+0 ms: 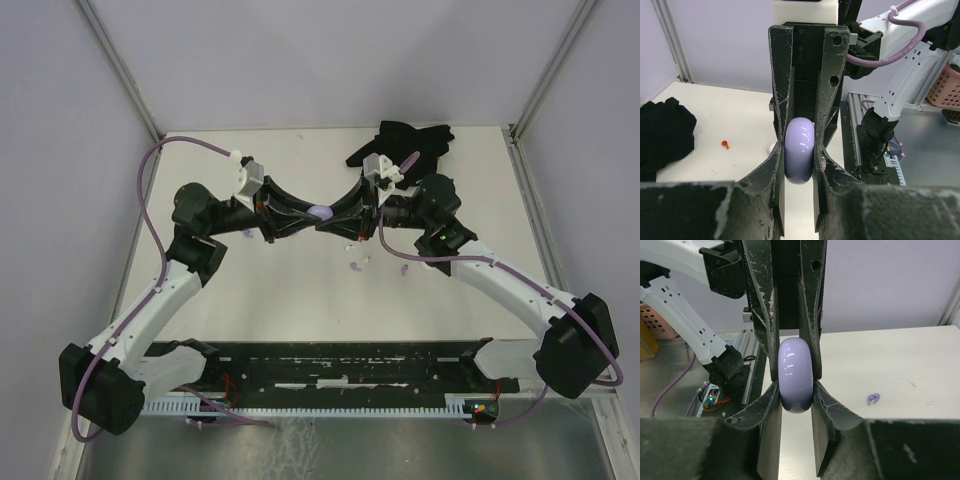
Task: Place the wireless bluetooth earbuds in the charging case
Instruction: Pick up the charging case at the center of the board.
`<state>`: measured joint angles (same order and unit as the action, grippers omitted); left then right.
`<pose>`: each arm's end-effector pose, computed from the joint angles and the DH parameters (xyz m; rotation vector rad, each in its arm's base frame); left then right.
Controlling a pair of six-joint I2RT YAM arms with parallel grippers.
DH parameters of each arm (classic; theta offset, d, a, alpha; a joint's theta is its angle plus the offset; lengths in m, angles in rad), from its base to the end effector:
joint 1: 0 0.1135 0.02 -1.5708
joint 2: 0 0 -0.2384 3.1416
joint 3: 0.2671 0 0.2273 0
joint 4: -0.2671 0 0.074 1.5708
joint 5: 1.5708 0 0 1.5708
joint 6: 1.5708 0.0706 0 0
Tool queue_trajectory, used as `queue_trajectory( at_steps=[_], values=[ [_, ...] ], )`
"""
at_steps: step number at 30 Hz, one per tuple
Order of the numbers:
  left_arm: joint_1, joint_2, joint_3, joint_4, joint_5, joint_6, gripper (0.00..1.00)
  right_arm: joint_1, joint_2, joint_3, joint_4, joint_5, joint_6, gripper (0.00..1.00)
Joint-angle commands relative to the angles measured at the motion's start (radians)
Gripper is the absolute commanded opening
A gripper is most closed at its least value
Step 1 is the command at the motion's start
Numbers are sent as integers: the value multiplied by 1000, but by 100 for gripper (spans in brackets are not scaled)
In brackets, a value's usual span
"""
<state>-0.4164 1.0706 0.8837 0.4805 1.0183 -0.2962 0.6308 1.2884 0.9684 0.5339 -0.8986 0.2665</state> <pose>0.1938 -0.1514 0.3730 0.9963 1.1713 -1.2204 0.2063 0.2191 0.3555 -1.0457 1.1893 1.3217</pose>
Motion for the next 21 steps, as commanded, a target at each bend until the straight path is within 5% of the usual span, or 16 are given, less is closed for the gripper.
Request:
queue_trajectory(
  at_steps=[1, 6, 12, 21],
  values=[
    [-4, -1, 4, 43, -28, -12, 8, -1, 6, 32, 65, -23, 22, 20],
    [-5, -25, 18, -26, -56, 27, 28, -2, 0, 21, 52, -36, 17, 5],
    [-4, -50, 37, -133, -90, 78, 47, -2, -13, 12, 44, -51, 12, 2],
    [-4, -49, 60, -197, -166, 87, 56, -2, -17, 12, 22, -79, 4, 2]
  ],
)
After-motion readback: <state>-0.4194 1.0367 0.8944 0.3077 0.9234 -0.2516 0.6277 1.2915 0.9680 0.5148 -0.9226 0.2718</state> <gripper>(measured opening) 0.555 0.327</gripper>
